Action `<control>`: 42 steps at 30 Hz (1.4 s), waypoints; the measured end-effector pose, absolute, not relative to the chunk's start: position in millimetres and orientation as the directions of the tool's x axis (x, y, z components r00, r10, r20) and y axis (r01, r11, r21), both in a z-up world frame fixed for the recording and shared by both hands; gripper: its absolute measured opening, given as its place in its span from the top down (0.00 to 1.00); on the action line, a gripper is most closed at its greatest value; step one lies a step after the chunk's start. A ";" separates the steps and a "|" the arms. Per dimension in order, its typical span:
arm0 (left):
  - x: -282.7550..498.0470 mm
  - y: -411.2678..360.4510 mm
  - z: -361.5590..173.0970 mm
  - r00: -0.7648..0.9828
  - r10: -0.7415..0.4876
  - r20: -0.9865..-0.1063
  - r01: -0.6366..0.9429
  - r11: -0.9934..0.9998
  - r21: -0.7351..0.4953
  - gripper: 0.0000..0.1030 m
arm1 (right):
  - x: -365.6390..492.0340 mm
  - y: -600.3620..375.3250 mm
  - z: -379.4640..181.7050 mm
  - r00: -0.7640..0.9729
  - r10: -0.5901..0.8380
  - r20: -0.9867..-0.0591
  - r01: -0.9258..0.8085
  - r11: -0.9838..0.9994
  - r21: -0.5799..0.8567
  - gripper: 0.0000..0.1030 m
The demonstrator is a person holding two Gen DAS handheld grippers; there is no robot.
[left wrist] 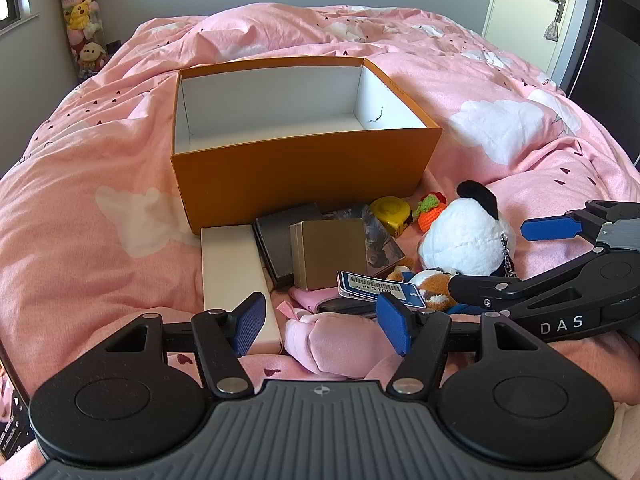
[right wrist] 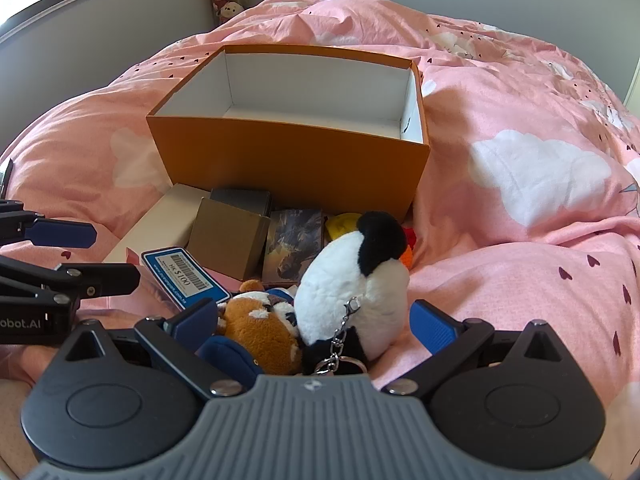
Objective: Organize objects
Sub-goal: 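Reach the left tool toward the cream box while the right tool reaches the brown cube, then grasp the cream box with the left tool while the right tool grasps the brown cube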
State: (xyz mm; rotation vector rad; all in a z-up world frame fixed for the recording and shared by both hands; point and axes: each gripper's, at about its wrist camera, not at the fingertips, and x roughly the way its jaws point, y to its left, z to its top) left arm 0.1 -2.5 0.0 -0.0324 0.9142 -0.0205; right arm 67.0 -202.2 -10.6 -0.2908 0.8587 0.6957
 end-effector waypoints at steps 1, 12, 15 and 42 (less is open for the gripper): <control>0.1 -2.5 0.0 0.610 -0.032 -0.791 0.004 0.999 -0.037 0.28 | 67.0 -202.1 -10.6 0.453 0.442 -0.774 -0.666 0.745 0.036 0.01; 0.2 -2.7 0.0 0.610 -0.031 -0.792 0.004 0.999 -0.037 0.28 | 66.9 -201.9 -10.6 0.453 0.442 -0.774 -0.666 0.745 0.035 0.01; 0.0 -2.1 -0.5 0.609 -0.039 -0.792 0.007 0.999 -0.043 0.28 | 66.9 -201.7 -10.7 0.453 0.441 -0.775 -0.668 0.744 0.033 0.01; 80.1 107.7 -49.6 0.415 -0.169 -0.894 -0.229 0.932 -0.282 0.39 | 126.7 -96.4 -7.1 0.167 0.522 -0.837 -0.812 0.554 0.183 0.27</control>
